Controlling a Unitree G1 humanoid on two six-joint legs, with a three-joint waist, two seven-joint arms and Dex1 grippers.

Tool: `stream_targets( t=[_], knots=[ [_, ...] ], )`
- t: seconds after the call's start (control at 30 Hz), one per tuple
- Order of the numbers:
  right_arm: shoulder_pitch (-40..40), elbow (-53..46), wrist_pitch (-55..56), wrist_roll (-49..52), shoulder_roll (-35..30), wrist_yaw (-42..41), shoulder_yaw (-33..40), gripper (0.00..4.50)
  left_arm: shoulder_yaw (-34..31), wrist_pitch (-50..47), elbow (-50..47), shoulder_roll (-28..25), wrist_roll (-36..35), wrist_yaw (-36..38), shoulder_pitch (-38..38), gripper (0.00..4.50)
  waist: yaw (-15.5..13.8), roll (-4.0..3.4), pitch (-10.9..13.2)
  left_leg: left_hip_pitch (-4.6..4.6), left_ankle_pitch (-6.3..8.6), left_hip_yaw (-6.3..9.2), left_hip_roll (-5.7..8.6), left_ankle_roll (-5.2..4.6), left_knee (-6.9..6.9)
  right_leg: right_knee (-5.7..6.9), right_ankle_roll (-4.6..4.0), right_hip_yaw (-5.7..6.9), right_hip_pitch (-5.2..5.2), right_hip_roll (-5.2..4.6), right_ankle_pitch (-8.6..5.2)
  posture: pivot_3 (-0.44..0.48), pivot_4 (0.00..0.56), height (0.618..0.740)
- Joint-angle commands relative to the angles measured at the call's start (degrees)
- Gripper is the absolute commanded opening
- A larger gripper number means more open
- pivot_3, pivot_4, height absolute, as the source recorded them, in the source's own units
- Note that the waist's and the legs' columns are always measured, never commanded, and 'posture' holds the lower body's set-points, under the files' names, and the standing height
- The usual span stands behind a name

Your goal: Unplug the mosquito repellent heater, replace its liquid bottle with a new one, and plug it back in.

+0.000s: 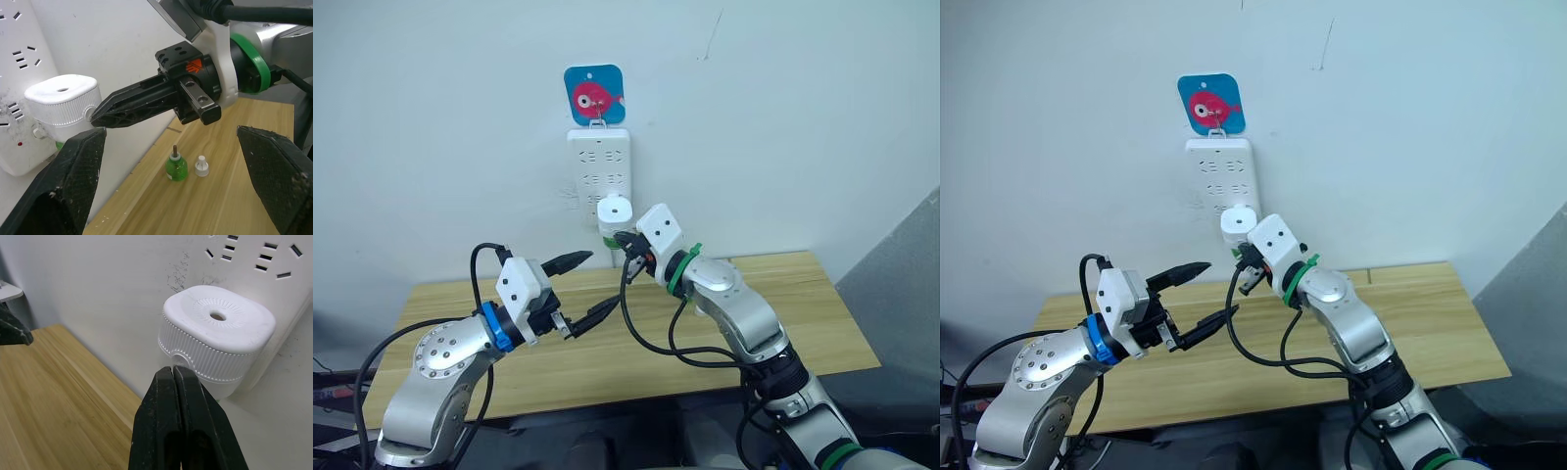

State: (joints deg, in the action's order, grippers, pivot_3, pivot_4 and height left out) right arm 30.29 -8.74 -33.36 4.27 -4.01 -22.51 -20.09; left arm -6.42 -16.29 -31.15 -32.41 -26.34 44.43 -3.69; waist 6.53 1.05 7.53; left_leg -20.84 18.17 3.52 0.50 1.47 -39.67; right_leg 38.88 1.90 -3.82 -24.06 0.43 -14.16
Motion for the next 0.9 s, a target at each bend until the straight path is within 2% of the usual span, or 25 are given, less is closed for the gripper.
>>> stream_targets(
  t=[0.03, 0.13, 0.3, 0.47, 0.67, 0.77, 0.9],
  knots=[
    [1.1, -2.2, -0.2, 1.2, 1.9, 3.2, 5.0, 0.04, 0.3, 0.8, -0.6, -0.3, -0.1, 0.1, 0.5, 4.50, 0.0, 0.00, 0.0, 0.00, 0.00, 0.00, -0.01, 0.00, 0.00, 0.00, 0.00, -0.01, 0.00, 0.01, 0.00, -0.099, 0.084, 0.740],
    [1.8, -1.2, -0.7, 1.8, 3.9, 5.3, 6.9, 0.04, 0.4, 0.9, -0.4, -0.3, -0.1, 0.2, 0.5, 4.50, 0.0, 0.00, 0.0, 0.00, -0.01, 0.00, -0.03, 0.01, -0.02, 0.02, 0.00, -0.02, 0.00, 0.04, 0.00, -0.099, 0.084, 0.740],
    [1.8, -1.8, -2.0, 2.4, 3.4, 3.4, 6.0, 0.04, 0.3, 1.6, 0.5, -0.3, 0.0, 0.5, 0.7, 4.50, 0.0, 0.00, 0.0, 0.00, -0.02, -0.03, -0.04, 0.02, -0.10, 0.02, 0.00, -0.04, 0.01, 0.05, 0.00, -0.102, 0.080, 0.740],
    [-0.5, -6.7, -4.2, 4.8, -0.6, -2.7, 2.4, 0.04, 0.0, 2.6, 2.4, -0.4, -0.1, 1.0, 0.7, 4.50, -0.1, 0.01, 0.0, -0.01, -0.01, -0.02, -0.03, 0.01, -0.09, 0.02, 0.00, -0.03, 0.01, 0.06, 0.00, -0.105, 0.079, 0.740],
    [-2.5, -14.3, -4.5, 4.8, -10.0, -9.6, 0.2, 0.04, -1.5, 2.5, 7.0, -3.5, 0.0, 4.2, 1.6, 4.50, 0.0, 0.01, 0.0, -0.02, 0.00, 0.00, -0.06, 0.00, 0.04, 0.01, -0.01, 0.00, -0.06, 0.06, 0.00, -0.098, 0.073, 0.740],
    [-4.4, -19.5, -5.1, 5.2, -18.6, -14.5, 1.9, 0.65, -3.1, 4.2, 11.3, -7.7, 0.5, 8.4, 2.6, 4.50, -0.1, 0.02, 0.0, -0.01, 0.00, -0.01, -0.05, 0.00, 0.03, -0.01, 0.00, 0.03, -0.03, 0.07, -0.01, -0.089, 0.072, 0.740],
    [-8.9, -25.7, -4.3, 7.6, -32.6, -23.0, 6.6, 2.12, -5.6, 5.4, 17.4, -13.5, 0.6, 13.1, 4.5, 4.50, -0.7, 0.02, 0.0, -0.04, 0.00, -0.03, -0.01, 0.00, 0.01, -0.14, 0.20, 0.21, 0.01, 0.07, -0.19, -0.074, 0.069, 0.740]
  ],
)
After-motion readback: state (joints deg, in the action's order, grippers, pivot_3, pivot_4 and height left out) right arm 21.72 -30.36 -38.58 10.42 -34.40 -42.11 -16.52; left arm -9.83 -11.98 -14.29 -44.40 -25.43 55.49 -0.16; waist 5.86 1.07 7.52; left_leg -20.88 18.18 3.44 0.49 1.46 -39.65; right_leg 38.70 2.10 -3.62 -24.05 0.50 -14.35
